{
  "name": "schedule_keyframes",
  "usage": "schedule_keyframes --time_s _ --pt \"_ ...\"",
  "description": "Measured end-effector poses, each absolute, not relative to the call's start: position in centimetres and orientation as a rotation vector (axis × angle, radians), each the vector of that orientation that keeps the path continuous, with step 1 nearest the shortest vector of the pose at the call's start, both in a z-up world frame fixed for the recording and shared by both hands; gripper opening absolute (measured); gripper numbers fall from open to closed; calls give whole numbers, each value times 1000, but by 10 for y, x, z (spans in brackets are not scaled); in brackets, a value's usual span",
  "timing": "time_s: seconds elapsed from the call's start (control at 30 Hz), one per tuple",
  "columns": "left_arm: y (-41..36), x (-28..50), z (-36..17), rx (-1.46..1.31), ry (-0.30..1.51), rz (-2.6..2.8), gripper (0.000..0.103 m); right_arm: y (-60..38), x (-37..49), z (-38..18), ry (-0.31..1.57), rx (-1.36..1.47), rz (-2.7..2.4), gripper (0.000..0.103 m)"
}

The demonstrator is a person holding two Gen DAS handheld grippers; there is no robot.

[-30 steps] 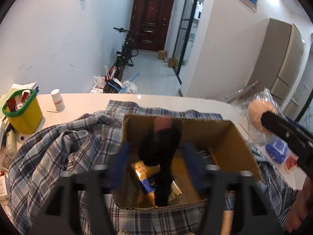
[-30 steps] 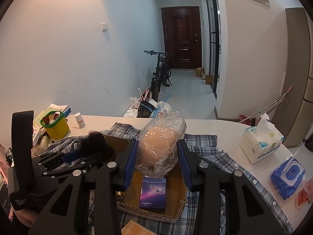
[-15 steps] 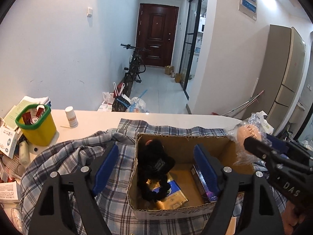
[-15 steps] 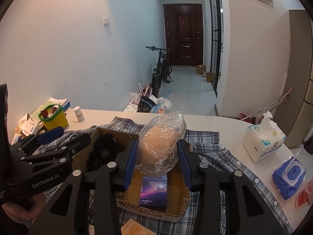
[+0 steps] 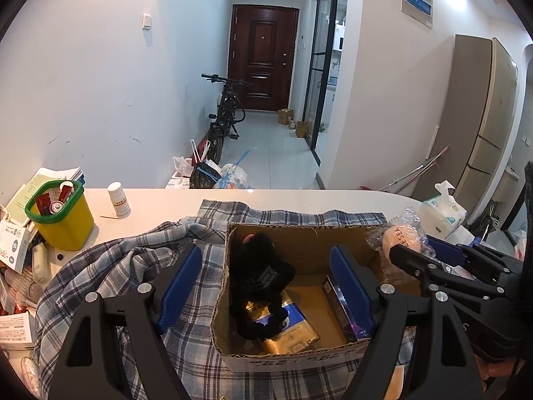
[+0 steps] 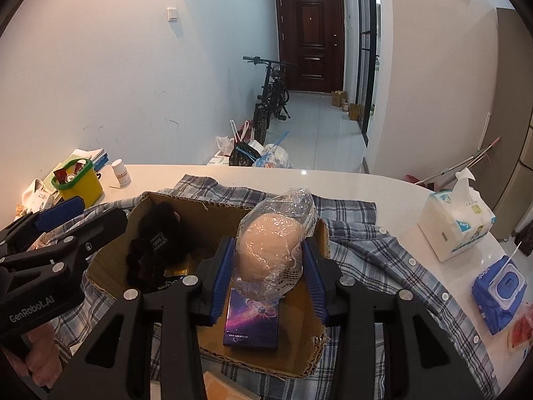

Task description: Organize objects

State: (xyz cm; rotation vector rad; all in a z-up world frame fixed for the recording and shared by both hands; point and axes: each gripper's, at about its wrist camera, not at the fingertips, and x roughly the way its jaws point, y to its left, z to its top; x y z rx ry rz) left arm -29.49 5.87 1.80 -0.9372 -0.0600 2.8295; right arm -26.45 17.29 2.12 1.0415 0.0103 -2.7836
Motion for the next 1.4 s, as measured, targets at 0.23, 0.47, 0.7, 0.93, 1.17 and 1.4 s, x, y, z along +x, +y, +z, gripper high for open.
schedule_keyframes --time_s 0.23,0.47,0.7,0.93,1.17,1.4 --pt "61 -294 19 -934 -52 2834 81 174 -268 18 20 1064 -2790 41" --pt "59 -295 19 -934 -55 2835 81 173 -266 19 23 1056 -2776 45" --pt "57 -290 26 -899 -42 2853 81 176 -261 30 13 1010 -2801 49" --pt "52 -274 51 -782 -47 2899 81 180 -245 54 -3 902 -2836 50" --pt "49 -247 79 -632 -40 2955 81 181 -221 85 15 748 -2878 55" --pt "43 -218 107 -483 -69 2965 88 183 -199 109 16 629 -2899 66"
